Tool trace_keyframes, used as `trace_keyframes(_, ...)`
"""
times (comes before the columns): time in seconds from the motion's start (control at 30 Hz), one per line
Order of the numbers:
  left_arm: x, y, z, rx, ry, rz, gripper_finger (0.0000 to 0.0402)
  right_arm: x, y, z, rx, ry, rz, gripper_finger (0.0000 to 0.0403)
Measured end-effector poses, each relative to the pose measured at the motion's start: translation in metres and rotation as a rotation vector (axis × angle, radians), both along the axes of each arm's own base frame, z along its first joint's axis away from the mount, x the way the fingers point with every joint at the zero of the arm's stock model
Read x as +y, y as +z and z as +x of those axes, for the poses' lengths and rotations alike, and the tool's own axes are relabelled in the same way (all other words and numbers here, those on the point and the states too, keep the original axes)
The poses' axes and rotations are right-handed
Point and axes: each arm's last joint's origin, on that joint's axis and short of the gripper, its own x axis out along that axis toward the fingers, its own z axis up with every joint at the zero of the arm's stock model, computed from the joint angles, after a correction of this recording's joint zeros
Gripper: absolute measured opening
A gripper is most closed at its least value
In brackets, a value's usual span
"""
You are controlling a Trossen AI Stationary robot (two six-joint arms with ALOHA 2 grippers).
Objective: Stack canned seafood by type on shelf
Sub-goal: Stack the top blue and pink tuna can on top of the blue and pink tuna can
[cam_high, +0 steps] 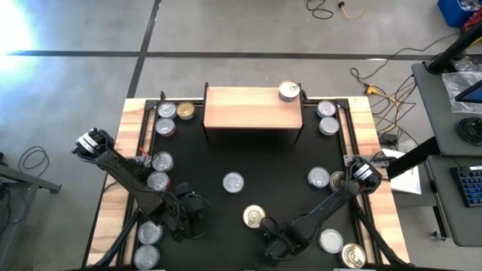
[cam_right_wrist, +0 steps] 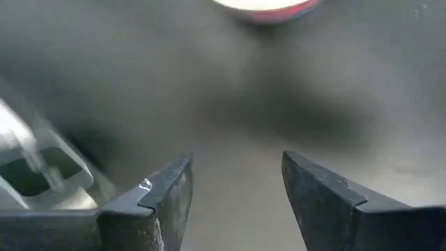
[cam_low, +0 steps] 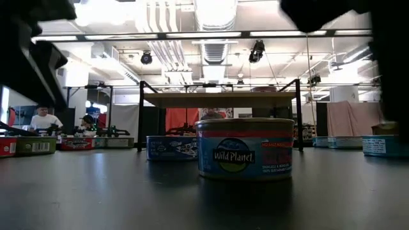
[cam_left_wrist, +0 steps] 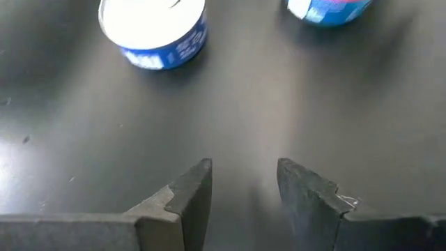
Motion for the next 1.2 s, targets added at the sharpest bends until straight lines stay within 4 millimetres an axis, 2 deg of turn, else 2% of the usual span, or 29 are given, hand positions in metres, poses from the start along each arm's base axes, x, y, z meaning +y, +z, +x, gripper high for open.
trace_keyframes(0.07,0.003,-0.006,-0.003,0.017,0.002,0.017,0.0149,-0.003,0.000,0.007,-0.006,-0.119,0.075,0.0217)
trace_keyframes(0.23,0.010,-0.022,-0.010,0.015,0.042,-0.002,0.0149,-0.001,-0.002,0.024,-0.081,-0.240,0.205,0.0228)
trace_keyframes(0.33,0.008,-0.029,-0.008,-0.061,0.036,-0.072,0.0149,-0.006,-0.006,0.024,-0.083,-0.288,0.151,0.0235)
trace_keyframes(0.47,0.004,-0.032,-0.003,-0.172,-0.009,-0.149,0.0149,-0.030,-0.009,0.023,-0.017,-0.281,-0.004,0.0246)
trace_keyframes(0.57,0.004,-0.033,-0.003,-0.195,-0.033,-0.155,0.0149,-0.052,-0.005,0.023,0.035,-0.196,-0.127,0.0255)
trace_keyframes(0.7,0.007,-0.035,-0.005,-0.140,-0.059,-0.123,0.0149,-0.085,-0.001,0.025,0.094,-0.055,-0.337,0.0266)
trace_keyframes(0.83,0.010,-0.032,-0.008,-0.065,-0.084,-0.116,0.0149,-0.109,0.000,0.025,0.195,0.017,-0.406,0.0273)
trace_keyframes(0.97,0.013,-0.028,-0.012,-0.057,-0.095,-0.111,0.0149,-0.107,0.004,0.029,0.151,0.096,-0.381,0.0277)
trace_keyframes(1.2,0.026,-0.014,-0.024,-0.138,-0.100,-0.097,0.0149,-0.093,0.026,0.036,-0.018,0.524,-0.238,0.0290)
